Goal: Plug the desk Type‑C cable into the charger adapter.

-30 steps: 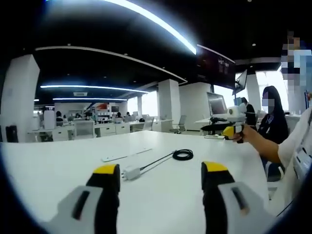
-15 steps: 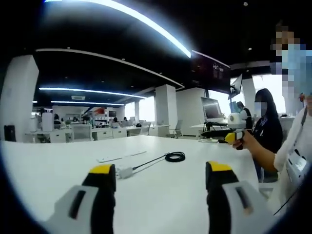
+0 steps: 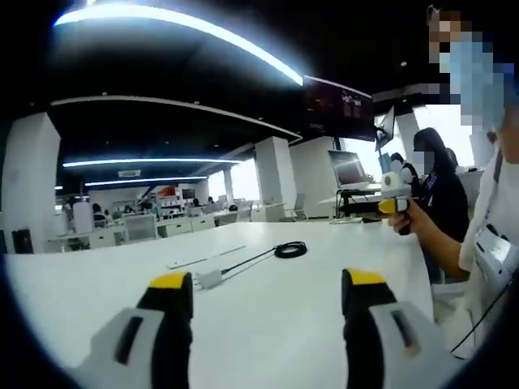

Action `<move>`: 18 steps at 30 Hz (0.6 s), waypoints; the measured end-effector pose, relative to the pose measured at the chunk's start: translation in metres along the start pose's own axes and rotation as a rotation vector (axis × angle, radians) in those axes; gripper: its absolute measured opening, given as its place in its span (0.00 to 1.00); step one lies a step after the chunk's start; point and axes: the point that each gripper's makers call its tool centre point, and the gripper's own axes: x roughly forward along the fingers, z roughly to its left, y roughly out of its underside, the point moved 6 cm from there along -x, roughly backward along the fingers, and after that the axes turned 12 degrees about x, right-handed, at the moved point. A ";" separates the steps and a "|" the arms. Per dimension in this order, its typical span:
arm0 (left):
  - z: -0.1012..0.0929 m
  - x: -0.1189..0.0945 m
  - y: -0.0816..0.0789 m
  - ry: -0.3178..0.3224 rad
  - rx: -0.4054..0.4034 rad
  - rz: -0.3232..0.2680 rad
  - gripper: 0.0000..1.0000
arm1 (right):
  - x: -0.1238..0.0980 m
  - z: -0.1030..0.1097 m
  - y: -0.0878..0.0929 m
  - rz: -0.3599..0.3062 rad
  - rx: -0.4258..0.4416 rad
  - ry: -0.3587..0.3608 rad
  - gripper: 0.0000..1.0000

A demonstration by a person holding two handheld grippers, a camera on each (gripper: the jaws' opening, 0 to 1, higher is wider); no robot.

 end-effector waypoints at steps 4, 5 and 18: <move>0.001 -0.005 0.003 -0.022 0.012 0.014 0.64 | -0.003 0.002 0.003 0.010 -0.032 0.011 1.00; 0.001 -0.007 0.003 -0.035 0.018 0.009 0.64 | -0.004 0.002 0.005 0.016 -0.040 0.017 1.00; -0.009 -0.004 0.010 -0.005 0.054 0.049 0.70 | -0.012 0.010 0.006 0.021 -0.084 0.010 0.98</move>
